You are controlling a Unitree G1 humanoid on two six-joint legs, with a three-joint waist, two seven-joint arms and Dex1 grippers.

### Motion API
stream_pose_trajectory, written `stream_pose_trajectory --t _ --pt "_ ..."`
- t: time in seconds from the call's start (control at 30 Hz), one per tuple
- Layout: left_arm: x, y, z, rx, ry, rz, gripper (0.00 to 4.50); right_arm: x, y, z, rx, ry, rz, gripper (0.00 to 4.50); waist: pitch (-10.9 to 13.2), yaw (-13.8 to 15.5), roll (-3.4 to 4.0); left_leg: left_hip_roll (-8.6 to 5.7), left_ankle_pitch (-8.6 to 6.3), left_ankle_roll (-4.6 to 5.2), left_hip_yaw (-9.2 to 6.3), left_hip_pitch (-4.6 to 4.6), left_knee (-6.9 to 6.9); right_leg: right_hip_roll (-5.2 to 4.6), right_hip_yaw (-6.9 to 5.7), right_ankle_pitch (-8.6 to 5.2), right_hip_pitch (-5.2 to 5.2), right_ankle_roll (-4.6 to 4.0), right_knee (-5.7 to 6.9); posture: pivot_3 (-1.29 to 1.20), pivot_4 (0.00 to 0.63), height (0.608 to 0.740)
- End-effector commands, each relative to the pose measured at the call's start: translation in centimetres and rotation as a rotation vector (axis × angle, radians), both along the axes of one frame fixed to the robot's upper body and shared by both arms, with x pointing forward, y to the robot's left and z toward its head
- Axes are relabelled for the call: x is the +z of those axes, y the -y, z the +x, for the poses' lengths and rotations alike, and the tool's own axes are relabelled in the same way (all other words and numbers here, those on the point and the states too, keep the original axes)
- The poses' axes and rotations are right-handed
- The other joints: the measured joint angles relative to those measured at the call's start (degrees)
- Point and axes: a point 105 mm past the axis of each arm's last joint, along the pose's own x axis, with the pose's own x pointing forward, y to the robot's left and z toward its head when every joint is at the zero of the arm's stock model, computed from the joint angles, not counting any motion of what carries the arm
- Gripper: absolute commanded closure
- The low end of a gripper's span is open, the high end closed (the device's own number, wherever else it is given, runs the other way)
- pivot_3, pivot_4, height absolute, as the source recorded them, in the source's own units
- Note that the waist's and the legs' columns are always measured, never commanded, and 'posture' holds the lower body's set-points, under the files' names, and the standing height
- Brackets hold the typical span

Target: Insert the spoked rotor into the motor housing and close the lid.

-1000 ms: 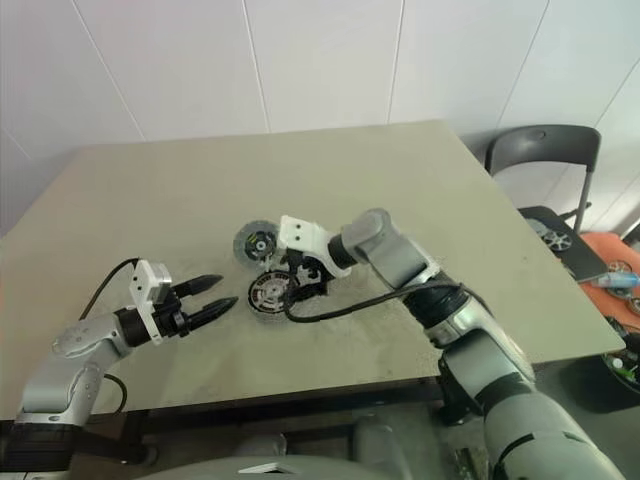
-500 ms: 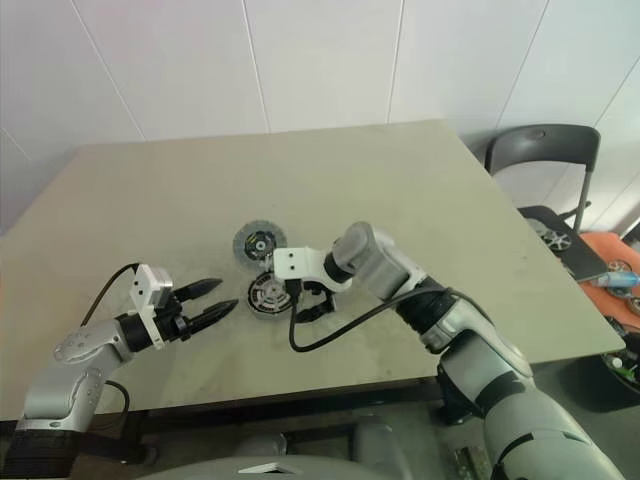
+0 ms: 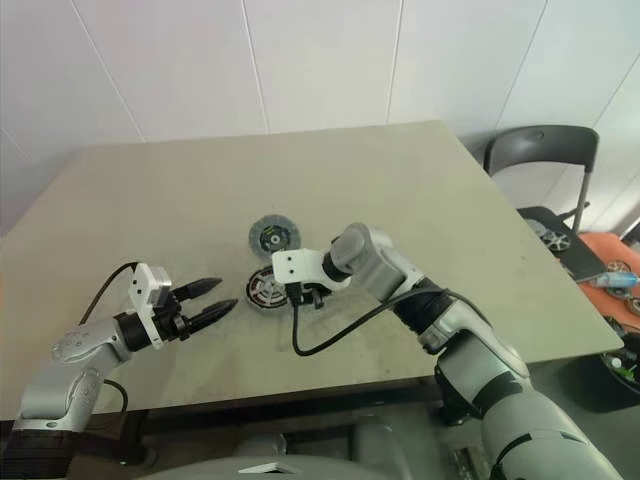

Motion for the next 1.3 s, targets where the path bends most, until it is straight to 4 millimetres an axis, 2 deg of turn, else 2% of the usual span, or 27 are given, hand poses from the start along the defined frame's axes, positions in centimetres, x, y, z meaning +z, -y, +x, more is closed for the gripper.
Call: stream_pose_trajectory --t 0.03,0.17,0.3,0.4,0.5,0.7,0.83,0.9,1.17,1.2,1.3 --pt "1.3 -0.1 0.3 -0.01 0.049 -0.002 1.2 -0.1 -0.2 0.4 -0.026 0.01 0.011 4.4 0.0 0.0 0.02 0.0 0.0 0.0 0.0 -0.01 0.0 0.0 0.0 0.0 0.0 0.0 0.0 0.0 0.0 0.74" --pt "1.1 -0.3 0.4 -0.009 0.048 0.0 1.2 0.0 -0.6 -0.4 0.012 -0.015 0.022 4.45 0.0 0.2 0.01 -0.02 0.0 0.0 0.01 -0.02 0.03 -0.02 0.0 0.0 0.0 0.0 0.0 0.0 0.0 0.74" --pt "1.0 -0.3 0.4 -0.008 0.047 0.003 1.2 0.2 -0.9 0.3 -0.028 0.016 0.044 4.49 0.0 0.1 0.02 -0.01 0.0 0.0 0.0 -0.02 0.01 -0.01 0.0 -0.01 -0.01 -0.02 0.0 0.0 0.0 0.74" --pt "0.8 -0.3 0.4 -0.008 0.045 0.005 1.2 0.1 -0.8 -0.3 -0.003 -0.019 0.043 4.49 0.0 0.0 0.03 0.01 0.0 0.0 0.0 -0.02 0.01 0.01 0.0 -0.01 -0.03 -0.02 0.02 0.0 0.0 0.74" --pt "0.6 -0.4 0.4 -0.009 0.045 0.005 1.2 0.1 -0.9 0.1 -0.027 0.006 0.048 4.49 0.0 0.0 0.02 0.0 0.0 0.0 0.0 -0.02 0.01 0.01 0.0 -0.01 -0.02 -0.02 0.02 0.0 0.0 0.74" --pt "0.4 -0.6 0.5 -0.008 0.044 0.006 1.2 1.4 -1.7 0.0 -0.032 -0.032 0.131 4.49 0.0 0.0 0.02 0.01 0.0 0.0 0.0 -0.02 0.02 0.01 0.0 -0.01 -0.03 -0.02 0.03 0.0 0.0 0.74" --pt "0.3 -0.7 0.5 -0.007 0.042 0.009 1.2 2.2 -1.8 0.4 -0.054 -0.036 0.162 3.57 0.0 0.0 0.03 0.0 0.0 0.0 0.0 -0.05 0.0 0.01 0.0 0.0 -0.07 -0.02 0.01 0.0 0.0 0.74" --pt "0.1 -0.9 0.5 -0.005 0.042 0.011 1.2 2.9 -2.0 0.4 -0.065 -0.061 0.202 2.94 0.0 0.1 0.03 0.0 0.0 0.0 0.0 -0.07 -0.02 -0.01 0.0 0.01 -0.09 -0.02 0.01 0.0 0.0 0.74" --pt "-0.3 -1.2 0.6 -0.006 0.041 0.016 1.2 6.6 -3.1 0.8 -0.142 -0.156 0.445 2.94 0.0 0.1 0.03 0.0 0.0 0.0 -0.01 -0.09 -0.02 -0.01 0.0 0.01 -0.11 -0.02 0.0 0.0 0.0 0.74" --pt "-0.3 -1.3 0.6 -0.007 0.041 0.017 1.2 7.4 -3.2 1.4 -0.178 -0.155 0.493 2.94 0.0 0.1 0.03 0.0 0.0 0.0 -0.01 -0.09 -0.02 -0.01 0.0 0.01 -0.11 -0.02 0.0 0.0 0.0 0.74" --pt "-0.3 -1.1 0.7 -0.013 0.043 0.016 1.2 10.8 -2.5 5.2 -0.393 -0.105 0.68 2.94 0.1 0.0 0.09 0.0 0.0 0.0 0.0 -0.1 -0.02 -0.01 0.0 0.02 -0.13 -0.03 0.02 0.0 0.0 0.74"
